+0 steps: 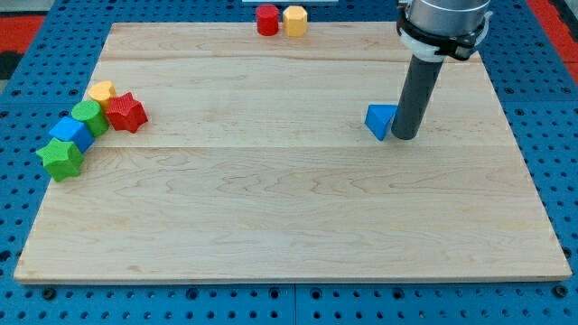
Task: Push the blue triangle closer to the red circle
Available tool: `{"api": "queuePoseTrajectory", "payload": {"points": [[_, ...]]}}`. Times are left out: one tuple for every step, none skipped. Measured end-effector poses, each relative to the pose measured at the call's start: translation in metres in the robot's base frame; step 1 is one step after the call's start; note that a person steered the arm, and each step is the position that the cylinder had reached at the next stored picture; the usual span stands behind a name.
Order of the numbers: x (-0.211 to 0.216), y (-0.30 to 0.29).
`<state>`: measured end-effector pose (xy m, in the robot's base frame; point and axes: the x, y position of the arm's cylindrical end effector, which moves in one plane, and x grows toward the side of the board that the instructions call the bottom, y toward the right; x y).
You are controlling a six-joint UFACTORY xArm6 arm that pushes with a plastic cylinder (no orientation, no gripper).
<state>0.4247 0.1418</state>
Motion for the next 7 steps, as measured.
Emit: {"api": "queuePoseTrajectory", "payload": {"points": [[-0.001, -0.01], [-0.009, -0.016], [-0.025, -0.017], [-0.043, -0.017], [-0.053, -0.023], [-0.057, -0.043], [-0.061, -0.062]]}}
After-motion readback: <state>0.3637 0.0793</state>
